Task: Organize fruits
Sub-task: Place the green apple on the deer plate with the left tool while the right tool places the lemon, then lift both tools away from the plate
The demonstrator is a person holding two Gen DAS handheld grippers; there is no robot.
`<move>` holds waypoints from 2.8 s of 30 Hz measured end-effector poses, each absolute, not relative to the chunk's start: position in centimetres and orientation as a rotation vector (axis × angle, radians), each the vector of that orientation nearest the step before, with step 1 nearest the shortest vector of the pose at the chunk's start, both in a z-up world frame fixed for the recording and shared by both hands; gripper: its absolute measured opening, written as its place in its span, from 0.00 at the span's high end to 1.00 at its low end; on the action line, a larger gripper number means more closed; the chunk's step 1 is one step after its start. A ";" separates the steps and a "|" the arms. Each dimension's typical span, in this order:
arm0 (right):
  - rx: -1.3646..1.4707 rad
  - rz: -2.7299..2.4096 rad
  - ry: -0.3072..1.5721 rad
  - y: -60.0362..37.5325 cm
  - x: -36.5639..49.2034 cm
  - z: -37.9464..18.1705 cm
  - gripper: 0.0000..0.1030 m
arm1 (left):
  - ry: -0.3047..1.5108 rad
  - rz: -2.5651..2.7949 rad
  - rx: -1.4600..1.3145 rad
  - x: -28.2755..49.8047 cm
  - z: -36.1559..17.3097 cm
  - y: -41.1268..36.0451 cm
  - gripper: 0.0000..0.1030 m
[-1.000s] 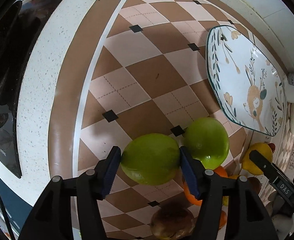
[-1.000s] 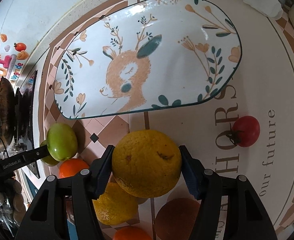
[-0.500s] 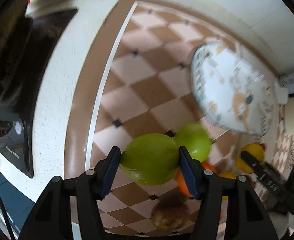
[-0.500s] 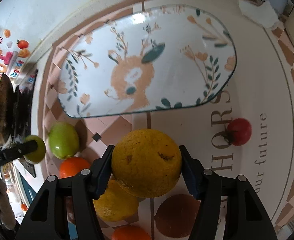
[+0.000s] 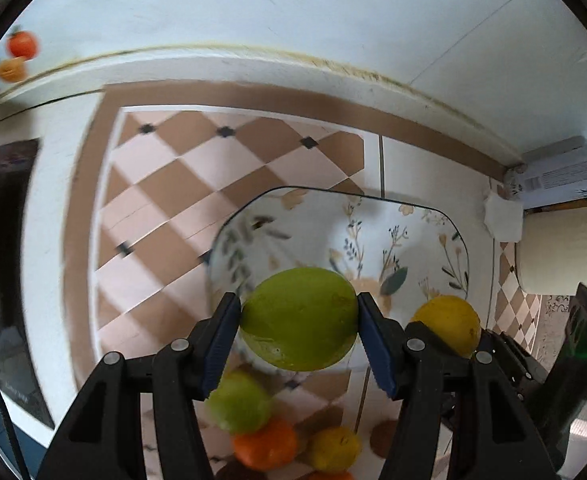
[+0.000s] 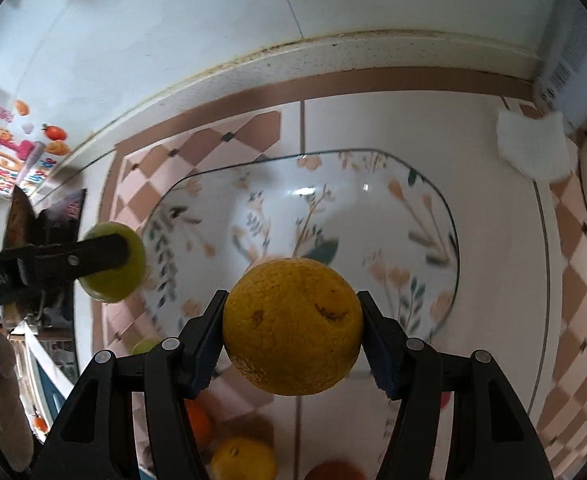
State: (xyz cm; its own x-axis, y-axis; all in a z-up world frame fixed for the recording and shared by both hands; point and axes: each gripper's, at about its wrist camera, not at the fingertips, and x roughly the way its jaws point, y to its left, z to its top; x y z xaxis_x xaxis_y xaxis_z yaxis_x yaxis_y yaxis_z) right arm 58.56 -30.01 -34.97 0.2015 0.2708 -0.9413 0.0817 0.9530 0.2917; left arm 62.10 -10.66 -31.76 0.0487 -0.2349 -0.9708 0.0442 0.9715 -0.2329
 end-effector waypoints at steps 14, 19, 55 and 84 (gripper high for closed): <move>0.142 0.200 1.410 -28.6 63.8 -38.4 0.37 | 1.632 -0.186 -0.199 65.1 -36.9 -12.5 0.45; 0.129 0.211 1.422 -28.3 65.0 -38.9 0.37 | 1.640 -0.175 -0.177 65.3 -37.1 -12.9 0.45; 0.197 0.046 1.312 -30.4 54.7 -29.3 0.16 | 1.250 -0.051 0.115 53.8 -26.0 -11.6 0.24; 0.172 -0.027 1.086 -28.0 38.1 -17.2 0.16 | 1.070 -0.108 0.023 39.6 -16.8 -7.8 0.24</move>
